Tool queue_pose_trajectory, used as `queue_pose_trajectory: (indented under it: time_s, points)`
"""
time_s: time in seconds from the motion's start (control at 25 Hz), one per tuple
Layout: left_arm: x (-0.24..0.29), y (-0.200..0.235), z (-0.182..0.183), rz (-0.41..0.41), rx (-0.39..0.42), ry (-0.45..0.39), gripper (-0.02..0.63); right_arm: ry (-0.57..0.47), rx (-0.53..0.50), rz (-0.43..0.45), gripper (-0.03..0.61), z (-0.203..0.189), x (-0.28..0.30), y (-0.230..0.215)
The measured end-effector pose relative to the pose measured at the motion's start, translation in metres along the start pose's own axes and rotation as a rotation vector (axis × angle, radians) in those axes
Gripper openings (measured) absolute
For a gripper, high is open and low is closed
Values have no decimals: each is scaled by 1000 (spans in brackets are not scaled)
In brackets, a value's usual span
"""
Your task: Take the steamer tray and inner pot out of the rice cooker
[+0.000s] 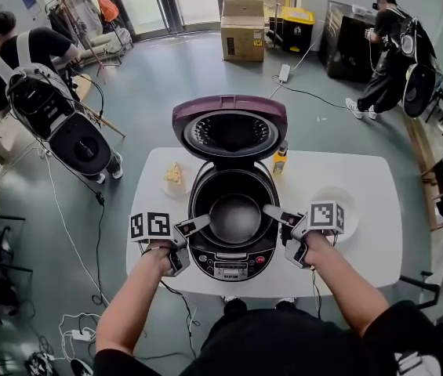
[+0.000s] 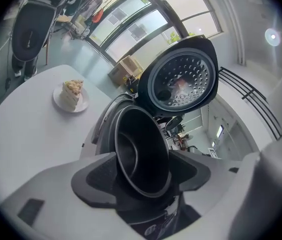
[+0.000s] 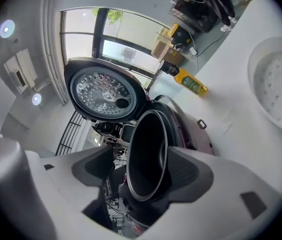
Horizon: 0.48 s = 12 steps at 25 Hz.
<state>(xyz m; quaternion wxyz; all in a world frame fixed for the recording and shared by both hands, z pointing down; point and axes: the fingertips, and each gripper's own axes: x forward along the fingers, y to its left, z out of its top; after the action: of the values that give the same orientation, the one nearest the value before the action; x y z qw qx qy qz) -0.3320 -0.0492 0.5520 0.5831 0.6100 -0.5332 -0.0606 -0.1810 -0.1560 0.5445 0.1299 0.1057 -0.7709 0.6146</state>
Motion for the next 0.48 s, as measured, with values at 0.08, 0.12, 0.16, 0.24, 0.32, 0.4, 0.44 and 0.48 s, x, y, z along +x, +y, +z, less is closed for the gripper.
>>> queue_pose_trajectory:
  time_s: [0.08, 0.12, 0.16, 0.24, 0.32, 0.4, 0.44, 0.48]
  points:
    - [2, 3, 0, 11, 6, 5, 300, 3, -14, -21, 322, 2, 3, -3]
    - [2, 4, 1, 22, 12, 3, 291, 9, -27, -36, 309, 2, 4, -6]
    - [2, 6, 1, 36, 17, -5, 278, 14, -44, -55, 283, 3, 4, -9]
    - [2, 13, 2, 78, 24, -24, 205, 18, -78, -101, 188, 3, 3, -18]
    - [1, 20, 3, 128, 41, -28, 131, 15, -93, -138, 119, 2, 0, -24]
    - [0, 25, 2, 170, 61, -16, 82, 13, -105, -164, 62, 2, -2, -29]
    - [0, 27, 2, 183, 68, -10, 52, 15, -114, -173, 39, 2, -2, -31]
    - [1, 28, 2, 190, 73, -4, 37, 18, -121, -177, 26, 2, -3, -32]
